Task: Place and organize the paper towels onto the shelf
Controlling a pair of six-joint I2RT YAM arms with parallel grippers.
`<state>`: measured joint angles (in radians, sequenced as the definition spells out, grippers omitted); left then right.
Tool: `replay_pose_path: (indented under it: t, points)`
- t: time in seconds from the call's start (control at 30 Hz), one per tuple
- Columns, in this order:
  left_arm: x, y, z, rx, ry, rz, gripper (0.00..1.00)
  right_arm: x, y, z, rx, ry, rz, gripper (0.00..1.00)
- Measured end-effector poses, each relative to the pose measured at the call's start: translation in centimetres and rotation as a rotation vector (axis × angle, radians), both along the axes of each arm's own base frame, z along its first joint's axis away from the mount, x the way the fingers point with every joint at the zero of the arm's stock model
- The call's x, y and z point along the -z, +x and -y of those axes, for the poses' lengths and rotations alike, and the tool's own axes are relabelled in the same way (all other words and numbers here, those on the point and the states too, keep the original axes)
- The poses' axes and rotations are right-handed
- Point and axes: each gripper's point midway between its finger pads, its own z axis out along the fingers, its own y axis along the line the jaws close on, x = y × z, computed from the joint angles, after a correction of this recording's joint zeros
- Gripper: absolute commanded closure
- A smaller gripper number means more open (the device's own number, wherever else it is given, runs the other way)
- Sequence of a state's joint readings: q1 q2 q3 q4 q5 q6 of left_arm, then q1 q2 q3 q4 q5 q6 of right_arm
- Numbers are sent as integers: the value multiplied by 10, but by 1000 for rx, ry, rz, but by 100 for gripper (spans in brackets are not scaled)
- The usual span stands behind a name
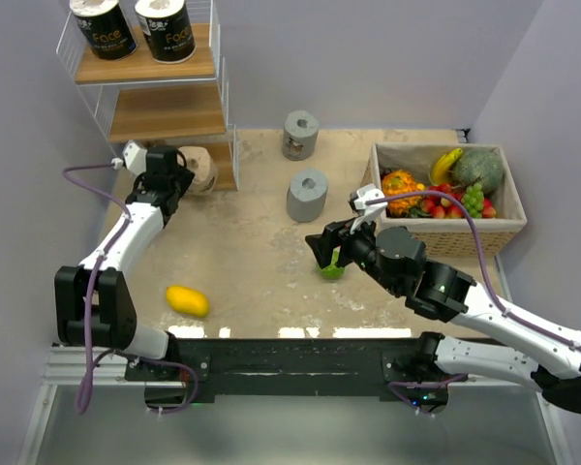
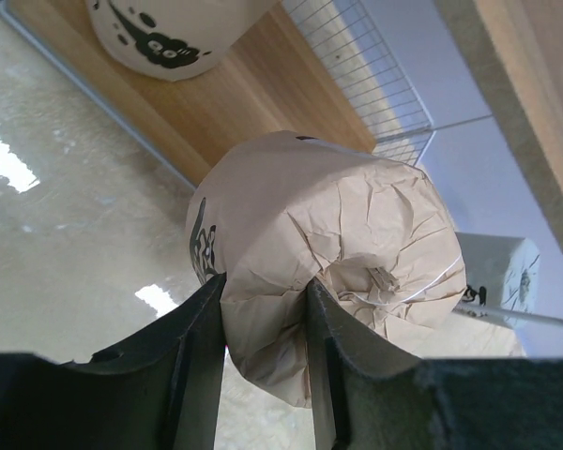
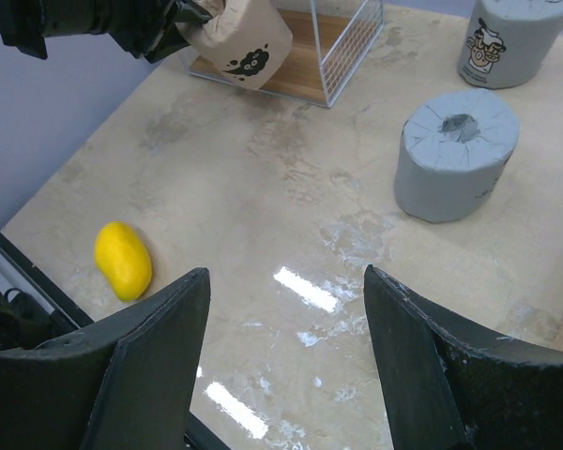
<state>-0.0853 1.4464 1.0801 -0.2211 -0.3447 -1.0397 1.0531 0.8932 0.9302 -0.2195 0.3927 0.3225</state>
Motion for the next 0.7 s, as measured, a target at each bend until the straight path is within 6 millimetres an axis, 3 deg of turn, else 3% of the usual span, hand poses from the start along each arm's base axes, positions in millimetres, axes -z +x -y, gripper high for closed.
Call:
replay_pose_path:
  t: [0.27, 0.7]
  points:
    - [19, 32, 3, -1, -5, 48, 60, -22, 1, 9, 40, 36, 6, 30]
    - [49, 57, -4, -31, -12, 61, 60, -27, 0, 13, 57, 53, -12, 30]
